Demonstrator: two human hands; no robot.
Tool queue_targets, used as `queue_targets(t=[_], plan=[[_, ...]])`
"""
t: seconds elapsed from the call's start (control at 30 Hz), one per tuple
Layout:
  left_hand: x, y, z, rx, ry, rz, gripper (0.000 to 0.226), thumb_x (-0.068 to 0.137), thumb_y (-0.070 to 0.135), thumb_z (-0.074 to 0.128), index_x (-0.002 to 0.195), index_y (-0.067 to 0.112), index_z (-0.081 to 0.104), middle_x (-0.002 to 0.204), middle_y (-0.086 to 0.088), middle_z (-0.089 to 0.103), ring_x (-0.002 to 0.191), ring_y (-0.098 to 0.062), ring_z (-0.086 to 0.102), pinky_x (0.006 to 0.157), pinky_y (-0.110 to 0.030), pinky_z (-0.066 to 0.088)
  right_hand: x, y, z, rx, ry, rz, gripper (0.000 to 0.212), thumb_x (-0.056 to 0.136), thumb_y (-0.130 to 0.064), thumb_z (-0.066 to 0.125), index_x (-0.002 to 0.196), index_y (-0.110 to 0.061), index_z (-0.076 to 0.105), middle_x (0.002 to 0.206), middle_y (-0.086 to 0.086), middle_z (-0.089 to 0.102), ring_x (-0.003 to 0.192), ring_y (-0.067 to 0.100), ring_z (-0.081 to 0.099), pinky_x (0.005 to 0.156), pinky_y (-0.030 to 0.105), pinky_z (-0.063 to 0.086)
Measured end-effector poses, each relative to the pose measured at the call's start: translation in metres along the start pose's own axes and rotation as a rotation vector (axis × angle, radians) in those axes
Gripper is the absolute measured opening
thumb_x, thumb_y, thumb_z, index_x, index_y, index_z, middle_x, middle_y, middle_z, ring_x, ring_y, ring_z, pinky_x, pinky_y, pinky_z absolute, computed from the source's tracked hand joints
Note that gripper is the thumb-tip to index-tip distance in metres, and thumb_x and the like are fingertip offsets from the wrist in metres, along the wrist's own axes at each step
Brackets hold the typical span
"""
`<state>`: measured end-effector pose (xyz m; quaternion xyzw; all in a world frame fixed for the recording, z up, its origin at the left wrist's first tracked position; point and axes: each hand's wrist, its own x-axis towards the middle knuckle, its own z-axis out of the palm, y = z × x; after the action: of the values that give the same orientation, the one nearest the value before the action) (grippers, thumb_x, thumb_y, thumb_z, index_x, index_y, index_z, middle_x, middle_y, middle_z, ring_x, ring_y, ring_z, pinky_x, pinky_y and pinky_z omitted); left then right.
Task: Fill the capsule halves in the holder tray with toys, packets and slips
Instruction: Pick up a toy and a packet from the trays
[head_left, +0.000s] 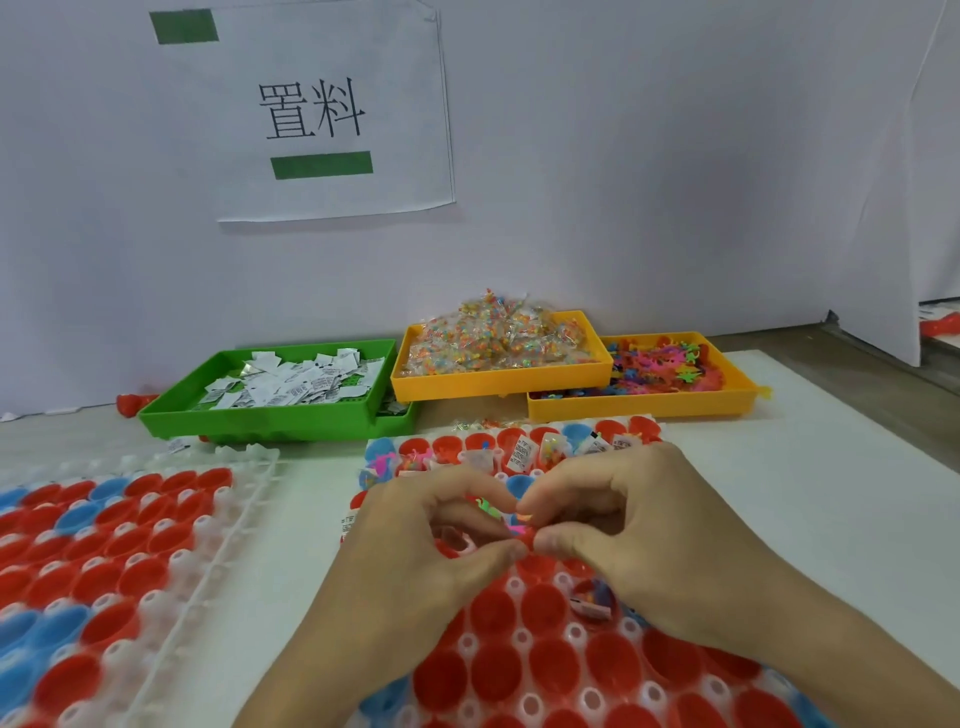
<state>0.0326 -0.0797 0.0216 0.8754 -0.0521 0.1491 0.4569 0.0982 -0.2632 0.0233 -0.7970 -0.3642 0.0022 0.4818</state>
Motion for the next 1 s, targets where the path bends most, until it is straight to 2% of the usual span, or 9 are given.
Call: queue_targets(t=[0.2, 0.37, 0.5, 0.57, 0.7, 0.77, 0.83, 0.93, 1.0], plan=[[0.0, -0.001, -0.002, -0.033, -0.045, -0.03, 0.021, 0.076, 0.018, 0.083, 0.083, 0.035, 0.072, 0.071, 0.014, 0.074, 0.071, -0.007, 0.071, 0.069, -0.018, 0.05, -0.001, -0.003, -0.005, -0.124, -0.031, -0.028, 0.02, 0.083, -0.012, 0.079, 0.084, -0.032, 0.081, 0.077, -0.025, 0.072, 0.077, -0.004, 0.068, 0.073, 0.009, 0.05], [0.003, -0.007, -0.01, -0.097, 0.123, 0.011, 0.017, 0.084, 0.014, 0.076, 0.084, 0.032, 0.073, 0.075, 0.006, 0.074, 0.075, -0.014, 0.071, 0.065, -0.022, 0.052, -0.004, -0.003, -0.01, -0.278, -0.101, -0.073, 0.022, 0.081, -0.019, 0.081, 0.076, -0.04, 0.077, 0.082, -0.028, 0.067, 0.084, -0.001, 0.063, 0.076, 0.009, 0.045], [0.004, -0.01, -0.01, -0.068, 0.152, 0.021, 0.02, 0.087, 0.015, 0.073, 0.084, 0.034, 0.073, 0.073, 0.009, 0.073, 0.072, -0.01, 0.069, 0.061, -0.016, 0.049, -0.007, 0.005, -0.003, -0.343, -0.143, -0.108, 0.044, 0.082, -0.021, 0.079, 0.066, -0.057, 0.06, 0.09, -0.034, 0.064, 0.091, -0.005, 0.062, 0.081, 0.005, 0.042], [0.004, -0.011, -0.009, -0.063, 0.153, 0.022, 0.02, 0.087, 0.014, 0.072, 0.084, 0.034, 0.072, 0.073, 0.009, 0.072, 0.071, -0.01, 0.068, 0.061, -0.015, 0.048, -0.007, 0.012, 0.0, -0.355, -0.155, -0.112, 0.04, 0.085, -0.025, 0.075, 0.069, -0.058, 0.06, 0.092, -0.034, 0.063, 0.092, -0.005, 0.062, 0.075, 0.007, 0.044], [0.004, -0.012, -0.008, -0.056, 0.154, 0.02, 0.019, 0.088, 0.013, 0.071, 0.084, 0.032, 0.073, 0.074, 0.01, 0.072, 0.073, -0.01, 0.068, 0.061, -0.015, 0.048, -0.004, 0.022, 0.002, -0.373, -0.194, -0.121, 0.011, 0.088, -0.046, 0.061, 0.084, -0.055, 0.067, 0.092, -0.037, 0.06, 0.094, -0.007, 0.06, 0.072, 0.008, 0.044], [0.004, -0.012, -0.008, -0.06, 0.157, 0.026, 0.02, 0.088, 0.013, 0.07, 0.085, 0.032, 0.073, 0.074, 0.01, 0.072, 0.072, -0.009, 0.068, 0.061, -0.015, 0.047, -0.002, 0.028, 0.002, -0.394, -0.201, -0.143, 0.013, 0.086, -0.054, 0.051, 0.086, -0.059, 0.063, 0.093, -0.038, 0.059, 0.094, -0.008, 0.059, 0.071, 0.008, 0.044], [0.004, -0.011, -0.008, -0.061, 0.159, 0.03, 0.021, 0.089, 0.013, 0.069, 0.085, 0.033, 0.073, 0.074, 0.01, 0.072, 0.072, -0.009, 0.068, 0.061, -0.014, 0.047, -0.001, 0.034, 0.001, -0.383, -0.185, -0.141, 0.012, 0.087, -0.052, 0.056, 0.094, -0.055, 0.065, 0.094, -0.038, 0.06, 0.094, -0.009, 0.06, 0.07, 0.01, 0.048], [0.005, -0.012, -0.009, -0.057, 0.16, 0.033, 0.022, 0.089, 0.012, 0.069, 0.084, 0.034, 0.073, 0.073, 0.011, 0.072, 0.072, -0.008, 0.068, 0.06, -0.013, 0.045, -0.001, 0.038, 0.003, -0.432, -0.208, -0.15, 0.014, 0.087, -0.055, 0.05, 0.088, -0.063, 0.061, 0.093, -0.04, 0.058, 0.093, -0.01, 0.059, 0.07, 0.009, 0.044], [0.005, -0.012, -0.009, -0.057, 0.159, 0.031, 0.023, 0.089, 0.012, 0.069, 0.084, 0.034, 0.073, 0.073, 0.012, 0.071, 0.071, -0.008, 0.067, 0.06, -0.012, 0.044, 0.001, 0.038, 0.002, -0.43, -0.194, -0.139, 0.013, 0.088, -0.054, 0.052, 0.093, -0.059, 0.064, 0.094, -0.039, 0.059, 0.094, -0.01, 0.059, 0.07, 0.009, 0.045]])
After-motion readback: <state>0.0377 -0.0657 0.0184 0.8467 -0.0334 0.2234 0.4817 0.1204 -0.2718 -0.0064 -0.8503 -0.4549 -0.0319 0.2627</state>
